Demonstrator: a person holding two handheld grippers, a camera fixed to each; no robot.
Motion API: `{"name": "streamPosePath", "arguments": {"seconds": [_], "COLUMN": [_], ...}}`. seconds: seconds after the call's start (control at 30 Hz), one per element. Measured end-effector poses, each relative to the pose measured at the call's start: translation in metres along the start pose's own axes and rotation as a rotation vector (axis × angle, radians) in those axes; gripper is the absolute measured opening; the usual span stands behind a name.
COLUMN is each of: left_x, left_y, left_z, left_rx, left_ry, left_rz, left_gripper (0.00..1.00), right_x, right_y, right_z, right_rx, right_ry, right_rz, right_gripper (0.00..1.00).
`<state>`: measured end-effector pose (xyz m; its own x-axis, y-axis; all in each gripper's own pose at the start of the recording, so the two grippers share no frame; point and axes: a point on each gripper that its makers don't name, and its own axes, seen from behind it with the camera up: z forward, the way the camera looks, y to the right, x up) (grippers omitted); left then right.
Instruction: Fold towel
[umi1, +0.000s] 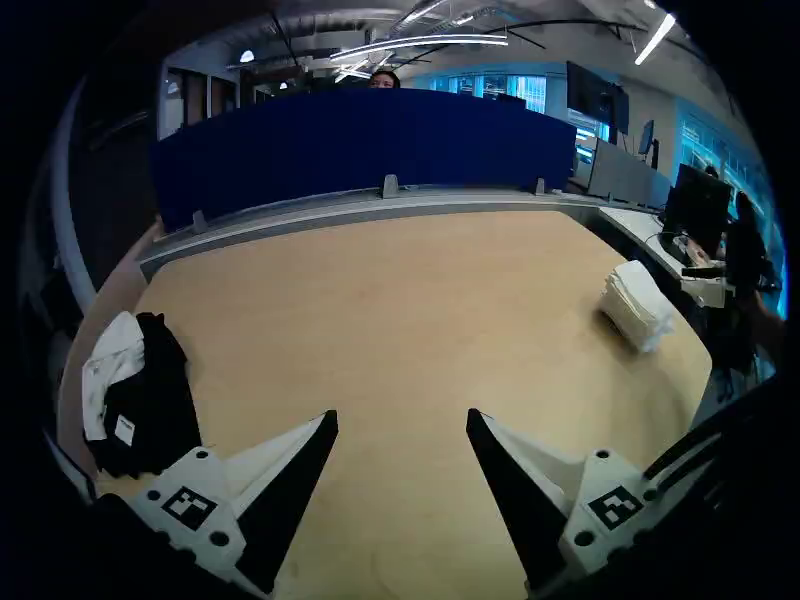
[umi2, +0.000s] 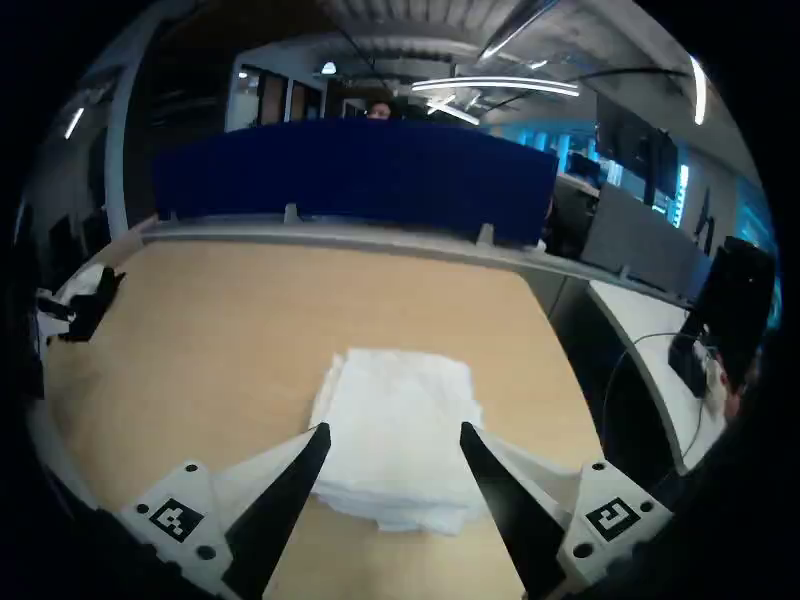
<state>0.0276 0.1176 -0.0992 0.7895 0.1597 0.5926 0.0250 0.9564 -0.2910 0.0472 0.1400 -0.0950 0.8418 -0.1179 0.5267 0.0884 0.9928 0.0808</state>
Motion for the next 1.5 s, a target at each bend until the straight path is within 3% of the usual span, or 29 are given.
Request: {"name": "streamPosePath", "arguments": {"seconds": [0.27, 0.47, 0.8, 1.07, 1.27, 1.5], "left_x": [0.010, 0.018, 0.045, 0.064, 0.079, 0.094], "left_y": [-0.008, -0.016, -0.032, -0.051, -0.065, -0.082], "left_z": [-0.006, -0.010, -0.020, -0.024, -0.028, -0.030], "left_rx": [0.001, 0.011, 0.032, 0.064, 0.086, 0.114], "left_ry": [0.030, 0.058, 0.145, 0.203, 0.252, 0.306], "left_rz": [0.000, -0.007, -0.020, -0.023, -0.041, -0.052], "left_gripper": [0.96, 0.96, 0.96, 0.96, 0.95, 0.95], "right_x": [0.089, 0.123, 0.154, 0.174, 0.182, 0.183], "right_y": [-0.012, -0.024, -0.057, -0.106, -0.138, -0.152], "right_z": [-0.016, -0.025, -0.022, -0.016, -0.011, -0.006], "right_rx": [-0.085, -0.091, -0.070, -0.024, 0.003, 0.011], "right_ry": [0.309, 0.431, 0.486, 0.523, 0.522, 0.505], "right_rz": [0.057, 0.081, 0.083, 0.096, 0.078, 0.079], "right_gripper": [1.00, 1.00, 1.00, 1.00, 1.00, 1.00]}}
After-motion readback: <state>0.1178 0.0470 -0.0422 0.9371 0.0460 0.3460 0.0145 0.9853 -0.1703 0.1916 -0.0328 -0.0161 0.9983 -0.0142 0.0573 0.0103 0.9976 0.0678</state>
